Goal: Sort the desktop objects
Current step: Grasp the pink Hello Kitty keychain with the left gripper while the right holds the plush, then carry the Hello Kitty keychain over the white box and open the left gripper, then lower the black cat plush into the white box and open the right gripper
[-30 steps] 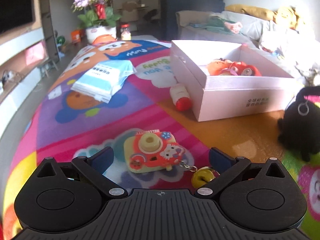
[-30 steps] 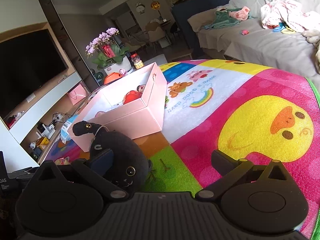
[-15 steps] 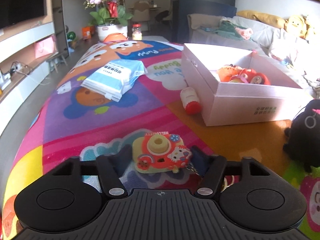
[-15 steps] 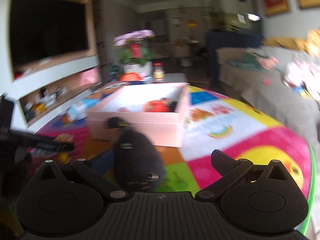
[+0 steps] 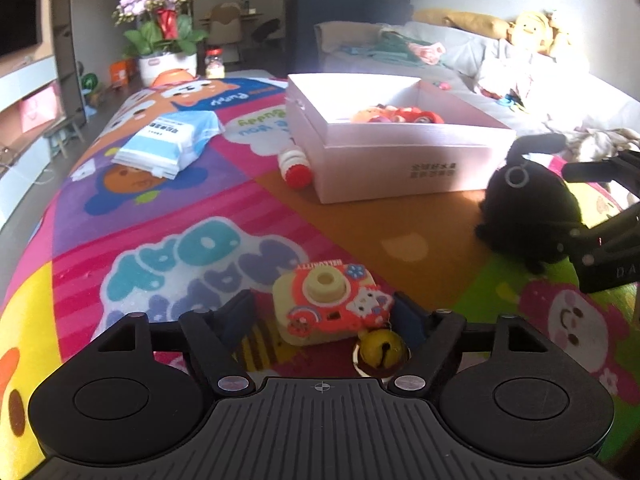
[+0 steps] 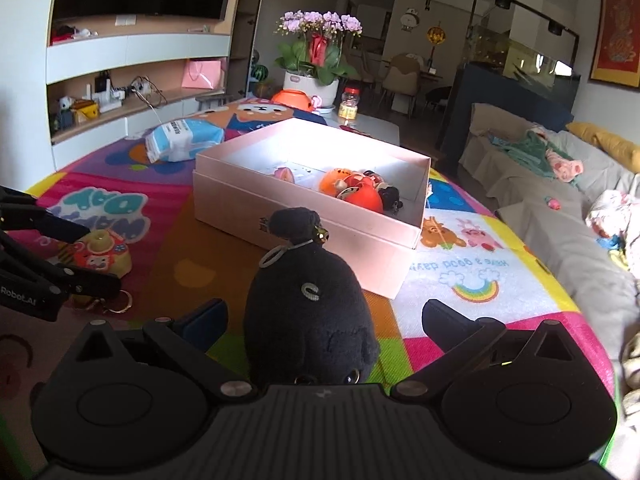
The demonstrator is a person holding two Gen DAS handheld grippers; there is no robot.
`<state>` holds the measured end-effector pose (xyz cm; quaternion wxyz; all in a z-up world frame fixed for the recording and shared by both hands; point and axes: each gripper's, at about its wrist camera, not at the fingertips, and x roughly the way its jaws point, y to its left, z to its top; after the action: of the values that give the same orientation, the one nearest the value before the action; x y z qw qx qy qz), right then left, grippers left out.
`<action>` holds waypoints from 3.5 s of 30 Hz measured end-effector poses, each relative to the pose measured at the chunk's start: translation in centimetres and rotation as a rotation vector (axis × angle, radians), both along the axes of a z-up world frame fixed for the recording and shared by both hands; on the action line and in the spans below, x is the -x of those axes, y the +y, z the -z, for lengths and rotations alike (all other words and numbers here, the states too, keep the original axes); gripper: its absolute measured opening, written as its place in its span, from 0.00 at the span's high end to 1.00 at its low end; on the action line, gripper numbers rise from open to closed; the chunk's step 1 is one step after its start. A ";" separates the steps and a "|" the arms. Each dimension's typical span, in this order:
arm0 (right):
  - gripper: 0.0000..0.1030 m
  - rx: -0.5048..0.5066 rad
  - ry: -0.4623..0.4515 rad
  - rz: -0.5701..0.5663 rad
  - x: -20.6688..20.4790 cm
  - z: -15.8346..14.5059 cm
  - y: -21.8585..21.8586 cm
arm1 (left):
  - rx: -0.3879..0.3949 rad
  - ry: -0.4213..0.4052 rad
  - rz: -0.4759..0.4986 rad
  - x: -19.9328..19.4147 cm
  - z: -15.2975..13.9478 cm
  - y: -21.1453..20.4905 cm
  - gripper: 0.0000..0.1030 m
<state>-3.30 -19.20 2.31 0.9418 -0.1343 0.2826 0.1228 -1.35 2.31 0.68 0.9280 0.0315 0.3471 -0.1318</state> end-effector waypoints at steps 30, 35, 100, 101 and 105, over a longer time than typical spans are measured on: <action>0.34 -0.161 -0.204 0.008 3.9 -9.5 -4.3 | -0.032 -0.277 0.115 1.3 -8.7 -4.3 0.32; 0.34 -0.185 -0.161 0.019 3.0 -8.7 -5.3 | -0.048 -0.368 0.144 -2.2 -11.3 -5.9 0.32; 0.79 0.110 0.313 -0.199 -19.6 -4.4 17.6 | 0.238 -0.115 -0.104 -2.7 -0.3 4.1 0.01; 0.79 0.138 0.346 -0.198 -20.1 -3.6 18.2 | 0.244 -0.121 -0.105 -2.7 -0.3 4.2 0.01; 0.82 0.244 0.428 -0.200 -20.4 -1.7 20.1 | 0.265 -0.133 -0.097 -2.5 -0.4 4.4 0.01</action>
<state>17.13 0.89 3.98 0.8207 -0.2452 0.4732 0.2060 1.17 6.70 1.11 0.9502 -0.0994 0.2655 -0.1292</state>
